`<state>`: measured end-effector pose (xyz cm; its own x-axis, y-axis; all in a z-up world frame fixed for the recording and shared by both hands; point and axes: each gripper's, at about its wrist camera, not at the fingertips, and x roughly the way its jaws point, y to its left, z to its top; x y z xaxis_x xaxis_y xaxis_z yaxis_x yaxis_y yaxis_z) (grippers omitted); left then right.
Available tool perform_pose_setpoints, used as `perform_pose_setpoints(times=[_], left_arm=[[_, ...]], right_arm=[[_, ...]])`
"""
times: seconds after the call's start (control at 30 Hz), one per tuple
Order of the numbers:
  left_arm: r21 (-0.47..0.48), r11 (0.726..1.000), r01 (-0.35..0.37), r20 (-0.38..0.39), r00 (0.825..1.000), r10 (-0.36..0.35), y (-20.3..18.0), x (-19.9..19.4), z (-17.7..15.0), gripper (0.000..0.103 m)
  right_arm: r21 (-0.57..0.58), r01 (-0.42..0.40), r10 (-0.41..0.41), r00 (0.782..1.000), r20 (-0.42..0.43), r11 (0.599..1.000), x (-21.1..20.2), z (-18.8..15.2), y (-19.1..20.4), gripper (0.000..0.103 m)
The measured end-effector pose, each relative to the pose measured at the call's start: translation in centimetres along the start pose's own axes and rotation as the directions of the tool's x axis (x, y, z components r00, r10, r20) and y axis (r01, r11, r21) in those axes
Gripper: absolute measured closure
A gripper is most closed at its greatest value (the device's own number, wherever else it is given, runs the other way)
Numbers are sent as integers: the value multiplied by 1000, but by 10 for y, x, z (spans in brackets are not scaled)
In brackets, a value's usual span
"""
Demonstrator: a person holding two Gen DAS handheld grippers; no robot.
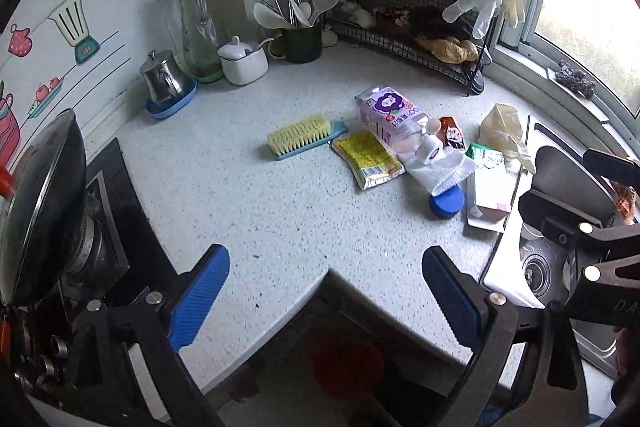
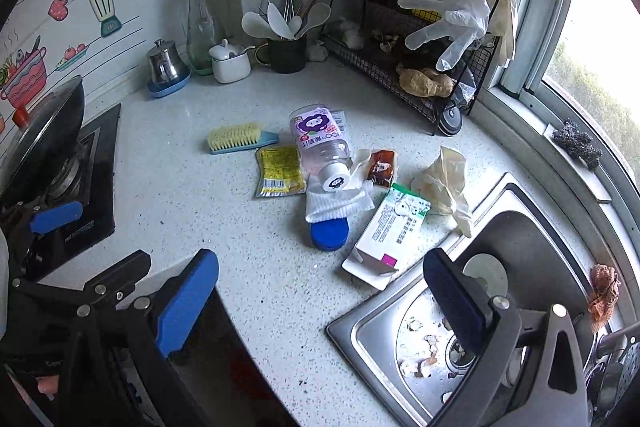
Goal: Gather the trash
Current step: 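Raise both tools back toward the counter items, then grasp the purple-labelled grape juice bottle with the right tool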
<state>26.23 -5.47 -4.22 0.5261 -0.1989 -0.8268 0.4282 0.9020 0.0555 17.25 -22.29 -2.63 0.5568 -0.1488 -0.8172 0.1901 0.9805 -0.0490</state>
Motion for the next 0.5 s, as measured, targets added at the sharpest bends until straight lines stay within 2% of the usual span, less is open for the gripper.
perform_pose_setpoints(times=[0.2, 0.3, 0.5], left_arm=[[-64, 998, -3, -28, 1000, 1, 4, 45, 48, 7], [-91, 996, -8, -70, 998, 2, 9, 73, 66, 7], [-140, 989, -43, -169, 985, 19, 22, 129, 79, 7]], right_arm=[[-63, -2, 0, 1000, -31, 998, 43, 46, -11, 1], [-98, -14, 9, 998, -58, 995, 71, 65, -13, 1], [-164, -69, 47, 990, -133, 984, 134, 91, -8, 1]])
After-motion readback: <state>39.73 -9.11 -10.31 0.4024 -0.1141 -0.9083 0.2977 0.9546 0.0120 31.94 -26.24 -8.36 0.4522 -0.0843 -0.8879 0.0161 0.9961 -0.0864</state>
